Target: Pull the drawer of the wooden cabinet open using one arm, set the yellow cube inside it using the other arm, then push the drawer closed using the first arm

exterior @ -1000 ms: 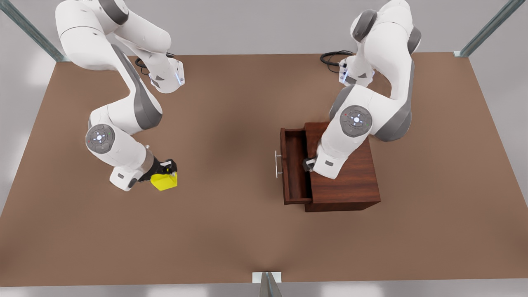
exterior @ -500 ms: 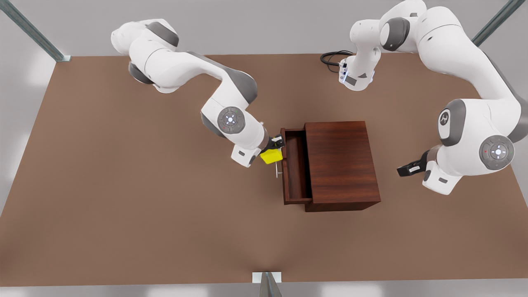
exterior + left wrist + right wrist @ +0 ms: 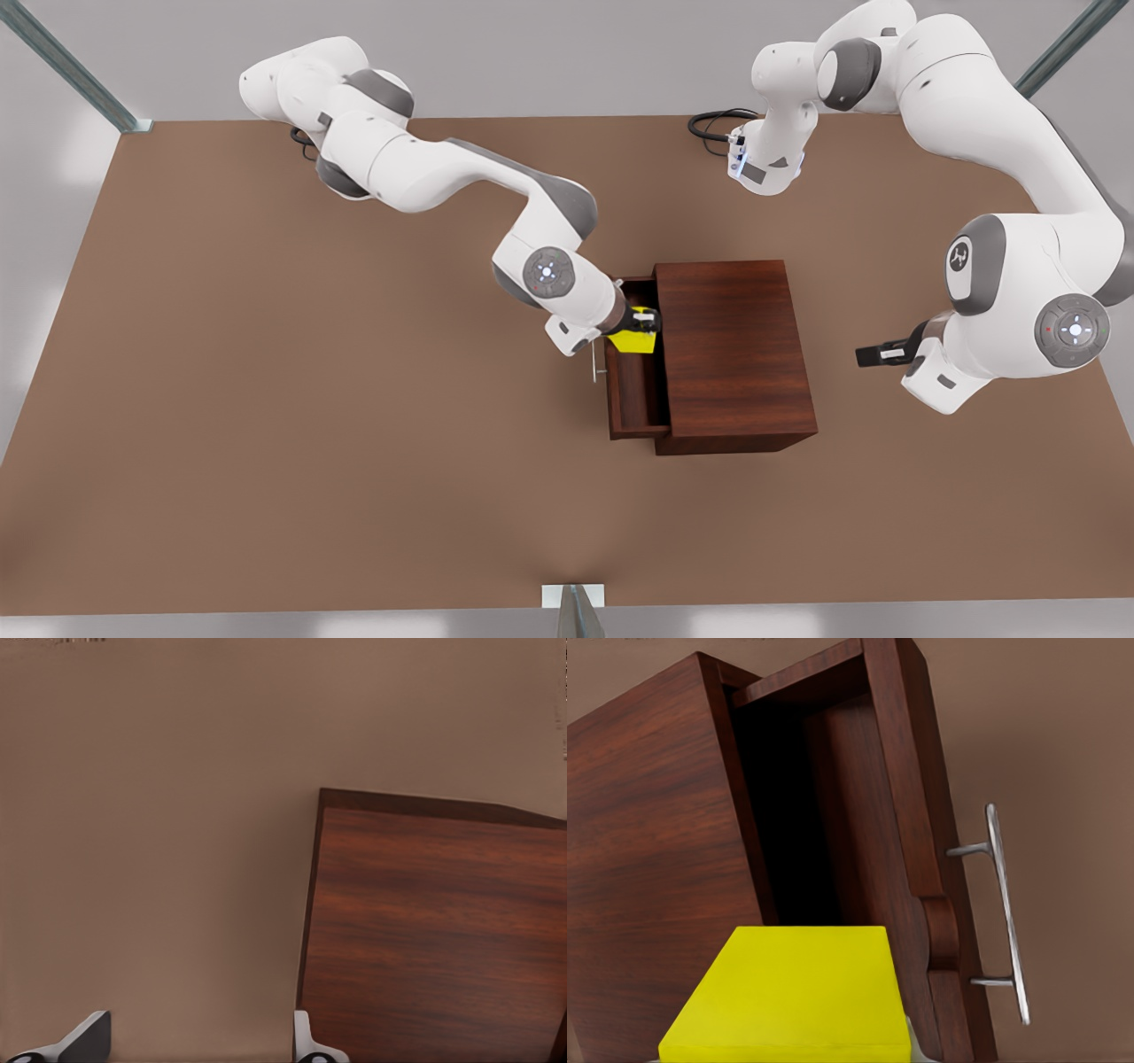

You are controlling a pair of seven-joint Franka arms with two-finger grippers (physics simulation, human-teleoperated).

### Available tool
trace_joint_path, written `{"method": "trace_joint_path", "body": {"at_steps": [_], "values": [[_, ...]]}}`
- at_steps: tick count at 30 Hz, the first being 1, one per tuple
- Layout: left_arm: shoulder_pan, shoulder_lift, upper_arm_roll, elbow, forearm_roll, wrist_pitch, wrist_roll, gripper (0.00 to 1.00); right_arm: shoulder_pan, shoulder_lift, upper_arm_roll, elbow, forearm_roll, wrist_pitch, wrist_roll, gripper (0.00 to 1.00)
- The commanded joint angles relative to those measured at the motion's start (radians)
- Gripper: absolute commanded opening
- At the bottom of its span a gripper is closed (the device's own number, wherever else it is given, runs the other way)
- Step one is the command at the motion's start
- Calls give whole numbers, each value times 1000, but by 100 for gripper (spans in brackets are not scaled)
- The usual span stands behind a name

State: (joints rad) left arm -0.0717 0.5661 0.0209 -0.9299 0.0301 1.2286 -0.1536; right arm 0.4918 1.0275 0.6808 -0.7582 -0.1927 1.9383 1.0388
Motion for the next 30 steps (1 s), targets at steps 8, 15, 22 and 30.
{"method": "trace_joint_path", "body": {"at_steps": [8, 15, 22, 30], "values": [[1, 0, 1, -3, -1, -1, 169, 100, 31, 25, -37, -4, -7, 16, 222, 62], [1, 0, 1, -3, -1, -3, 169, 100, 47, 25, -44, -6, -8, -13, 188, 62], [1, 0, 1, -3, -1, -3, 169, 100, 79, 11, -73, 33, -28, -130, 101, 62], [1, 0, 1, -3, -1, -3, 169, 100, 87, 22, -75, 33, -24, -128, 86, 63]]}}
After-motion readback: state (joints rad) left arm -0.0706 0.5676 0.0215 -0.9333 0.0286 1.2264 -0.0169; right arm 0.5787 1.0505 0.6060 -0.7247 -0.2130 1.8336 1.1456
